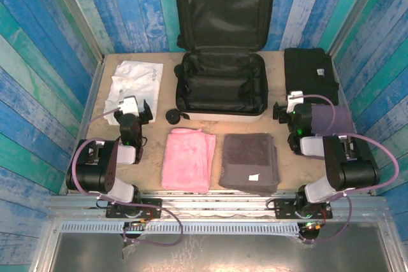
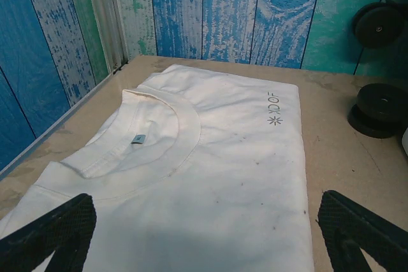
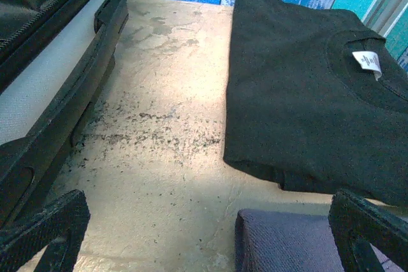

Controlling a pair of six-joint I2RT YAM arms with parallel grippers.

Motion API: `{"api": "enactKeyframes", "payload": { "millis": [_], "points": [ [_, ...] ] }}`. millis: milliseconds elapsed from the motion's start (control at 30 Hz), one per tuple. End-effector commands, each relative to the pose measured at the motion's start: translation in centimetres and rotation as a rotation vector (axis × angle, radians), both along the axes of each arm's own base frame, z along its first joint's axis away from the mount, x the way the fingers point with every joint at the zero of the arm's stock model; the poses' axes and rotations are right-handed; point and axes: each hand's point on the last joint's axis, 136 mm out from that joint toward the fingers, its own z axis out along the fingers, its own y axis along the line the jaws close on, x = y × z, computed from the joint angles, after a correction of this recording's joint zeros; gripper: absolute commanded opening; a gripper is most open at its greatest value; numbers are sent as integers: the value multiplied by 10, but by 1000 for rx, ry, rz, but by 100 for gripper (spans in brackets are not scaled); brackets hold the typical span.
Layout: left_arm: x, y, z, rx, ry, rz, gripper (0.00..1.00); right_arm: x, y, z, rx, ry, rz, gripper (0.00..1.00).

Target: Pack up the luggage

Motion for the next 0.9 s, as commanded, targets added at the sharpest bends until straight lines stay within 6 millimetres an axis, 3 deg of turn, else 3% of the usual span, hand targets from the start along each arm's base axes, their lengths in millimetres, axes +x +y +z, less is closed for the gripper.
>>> {"api": "enactKeyframes", "payload": {
  "millis": [0, 800, 867],
  "points": [
    [2, -3, 0, 9, -2, -14, 93, 1, -2, 4, 5, -10, -17, 100],
    [2, -3, 0, 9, -3, -14, 93, 1, -4, 4, 18, -11, -13, 100],
    [4, -3, 9, 27, -25, -16, 93, 0, -3, 8, 16, -29, -9, 100]
  ]
}}
